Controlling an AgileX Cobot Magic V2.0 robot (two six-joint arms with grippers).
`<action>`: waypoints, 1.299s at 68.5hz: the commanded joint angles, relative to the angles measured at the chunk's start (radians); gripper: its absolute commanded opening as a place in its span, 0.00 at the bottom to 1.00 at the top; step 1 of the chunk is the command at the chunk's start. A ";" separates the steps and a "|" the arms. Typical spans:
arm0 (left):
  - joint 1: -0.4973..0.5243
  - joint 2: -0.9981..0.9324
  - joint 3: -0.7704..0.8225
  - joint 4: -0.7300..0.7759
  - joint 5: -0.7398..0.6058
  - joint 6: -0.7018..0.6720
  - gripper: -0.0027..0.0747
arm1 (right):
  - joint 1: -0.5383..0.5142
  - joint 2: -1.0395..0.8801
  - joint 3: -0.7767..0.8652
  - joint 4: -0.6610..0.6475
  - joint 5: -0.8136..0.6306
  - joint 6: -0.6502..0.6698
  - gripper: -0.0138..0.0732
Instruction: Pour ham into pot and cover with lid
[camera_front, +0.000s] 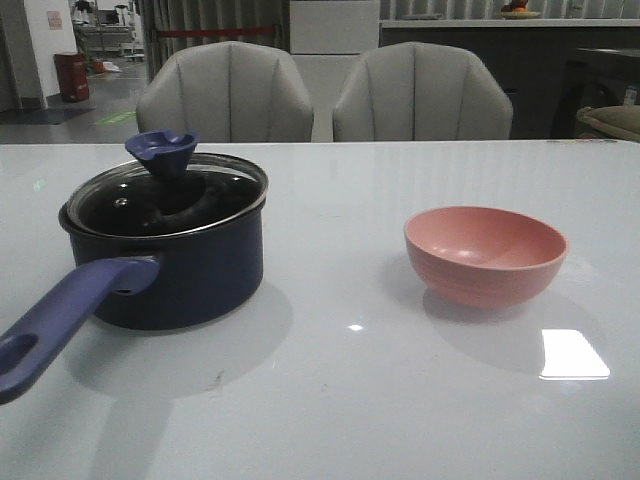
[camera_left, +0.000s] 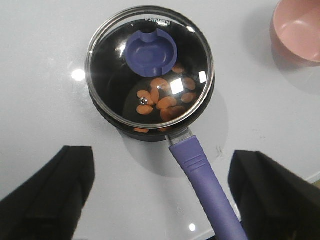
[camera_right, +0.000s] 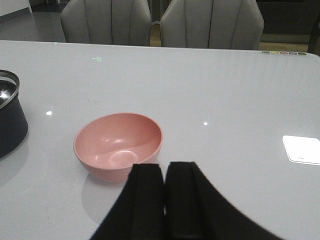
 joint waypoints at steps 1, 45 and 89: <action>-0.005 -0.147 0.074 -0.020 -0.144 0.001 0.79 | 0.000 0.005 -0.027 0.013 -0.072 -0.011 0.33; -0.005 -0.897 0.733 -0.008 -0.544 0.001 0.63 | 0.000 0.005 -0.027 0.013 -0.072 -0.011 0.33; -0.005 -0.932 0.797 -0.042 -0.584 0.001 0.19 | 0.000 0.005 -0.027 0.013 -0.072 -0.011 0.33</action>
